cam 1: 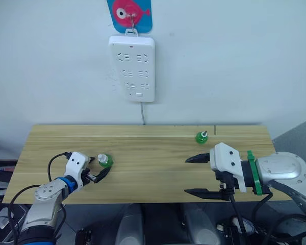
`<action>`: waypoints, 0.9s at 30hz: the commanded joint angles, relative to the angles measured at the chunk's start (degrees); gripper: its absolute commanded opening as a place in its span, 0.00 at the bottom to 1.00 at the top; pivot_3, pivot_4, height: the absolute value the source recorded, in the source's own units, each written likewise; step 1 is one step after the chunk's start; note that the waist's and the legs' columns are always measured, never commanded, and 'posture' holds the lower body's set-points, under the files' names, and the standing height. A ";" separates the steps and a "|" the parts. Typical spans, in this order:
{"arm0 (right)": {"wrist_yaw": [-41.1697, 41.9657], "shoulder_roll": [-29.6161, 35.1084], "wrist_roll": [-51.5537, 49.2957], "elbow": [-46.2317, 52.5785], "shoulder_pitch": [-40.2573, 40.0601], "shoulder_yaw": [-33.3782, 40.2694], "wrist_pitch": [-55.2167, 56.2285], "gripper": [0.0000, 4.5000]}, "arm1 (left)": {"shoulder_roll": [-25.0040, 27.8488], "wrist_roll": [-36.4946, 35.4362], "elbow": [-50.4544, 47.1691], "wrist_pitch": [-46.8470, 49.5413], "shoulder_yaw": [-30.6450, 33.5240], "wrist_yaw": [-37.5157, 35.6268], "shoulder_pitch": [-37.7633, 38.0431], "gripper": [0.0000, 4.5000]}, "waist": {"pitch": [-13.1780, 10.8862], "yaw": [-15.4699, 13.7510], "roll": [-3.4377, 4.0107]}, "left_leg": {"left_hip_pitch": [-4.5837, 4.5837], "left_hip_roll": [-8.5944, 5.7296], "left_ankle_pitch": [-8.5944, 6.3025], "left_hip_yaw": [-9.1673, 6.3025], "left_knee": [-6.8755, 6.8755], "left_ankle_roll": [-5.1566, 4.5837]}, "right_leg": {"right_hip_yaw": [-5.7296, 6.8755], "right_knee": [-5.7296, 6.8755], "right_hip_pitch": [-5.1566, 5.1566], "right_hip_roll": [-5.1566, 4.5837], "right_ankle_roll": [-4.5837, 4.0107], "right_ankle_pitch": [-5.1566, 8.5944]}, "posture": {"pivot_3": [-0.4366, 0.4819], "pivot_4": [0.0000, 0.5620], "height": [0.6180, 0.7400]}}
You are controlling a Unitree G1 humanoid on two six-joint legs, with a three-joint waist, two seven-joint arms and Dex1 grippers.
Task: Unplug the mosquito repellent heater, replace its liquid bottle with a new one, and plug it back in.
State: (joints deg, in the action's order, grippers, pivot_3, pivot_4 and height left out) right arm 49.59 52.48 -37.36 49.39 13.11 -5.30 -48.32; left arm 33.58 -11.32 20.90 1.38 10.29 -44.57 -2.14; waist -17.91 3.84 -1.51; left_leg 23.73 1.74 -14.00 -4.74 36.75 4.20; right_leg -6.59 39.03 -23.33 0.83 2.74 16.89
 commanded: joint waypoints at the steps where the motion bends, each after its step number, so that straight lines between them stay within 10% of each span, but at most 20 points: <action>1: -0.90 0.70 -2.15 3.58 0.45 1.76 -0.79 0.88 | -0.76 0.60 1.27 -2.16 -1.29 -0.73 0.65 1.00 | -0.10 0.12 0.06 | 0.01 0.00 0.00 0.00 0.00 0.00 | 0.00 0.00 0.00 0.00 0.01 0.00 | 0.31 0.64 1.00; 14: -2.80 1.74 -4.91 4.25 0.29 2.28 -1.79 0.88 | -1.30 0.95 3.91 -6.57 -3.04 -1.67 -0.08 1.00 | -0.24 0.98 0.21 | 0.05 -0.03 0.01 0.02 0.09 0.00 | -0.01 -0.02 0.00 0.01 0.36 0.12 | 0.32 0.63 1.00; 23: -4.07 2.30 -5.83 4.81 -0.17 2.65 -2.10 0.89 | -1.18 1.39 8.43 -9.70 -3.01 -1.48 -2.35 0.50 | -0.29 1.04 0.27 | 0.05 -0.04 0.01 0.04 0.10 0.00 | -0.02 -0.04 0.00 0.01 0.38 0.13 | 0.30 0.64 1.00; 27: -4.31 2.65 -6.24 5.37 -1.01 3.13 -2.13 0.89 | -0.85 1.50 8.25 -11.77 -3.65 -3.12 -3.09 0.50 | -0.34 1.08 0.30 | 0.05 -0.04 0.01 0.04 0.09 0.00 | -0.02 -0.04 0.00 0.02 0.38 0.13 | 0.29 0.64 1.00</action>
State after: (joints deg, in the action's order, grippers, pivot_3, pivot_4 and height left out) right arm 45.26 54.68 -42.15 51.50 12.46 -3.46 -50.70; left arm 32.30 -10.41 29.00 -9.36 7.50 -46.35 -5.93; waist -18.26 4.92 -1.21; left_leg 23.77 1.70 -13.99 -4.69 36.84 4.20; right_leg -6.61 38.99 -23.33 0.85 3.13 17.02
